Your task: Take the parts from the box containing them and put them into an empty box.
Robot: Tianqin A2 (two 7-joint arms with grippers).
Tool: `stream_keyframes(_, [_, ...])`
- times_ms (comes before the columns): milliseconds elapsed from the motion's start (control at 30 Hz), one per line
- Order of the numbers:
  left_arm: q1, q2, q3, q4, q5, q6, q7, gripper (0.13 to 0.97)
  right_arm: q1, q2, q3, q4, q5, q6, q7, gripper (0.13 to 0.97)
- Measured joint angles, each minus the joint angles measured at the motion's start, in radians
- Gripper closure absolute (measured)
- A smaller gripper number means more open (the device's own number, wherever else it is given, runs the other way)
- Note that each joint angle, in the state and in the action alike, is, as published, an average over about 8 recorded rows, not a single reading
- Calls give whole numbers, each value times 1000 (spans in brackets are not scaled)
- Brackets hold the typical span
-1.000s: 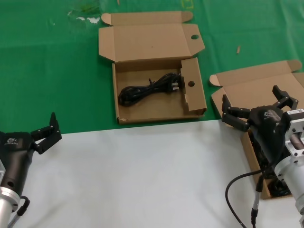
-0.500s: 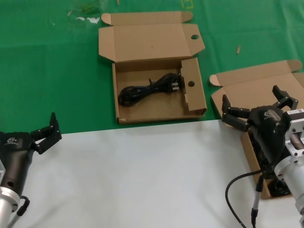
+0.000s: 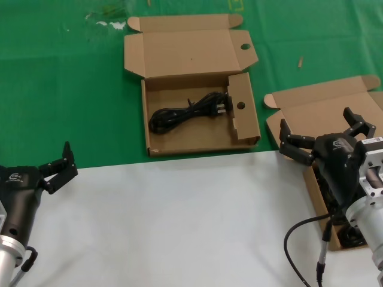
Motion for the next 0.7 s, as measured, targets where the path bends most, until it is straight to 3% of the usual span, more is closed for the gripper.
stream_keyframes(700, [0,0,0,0,0,0,0,132,0,0,0,0,0,0,0,129])
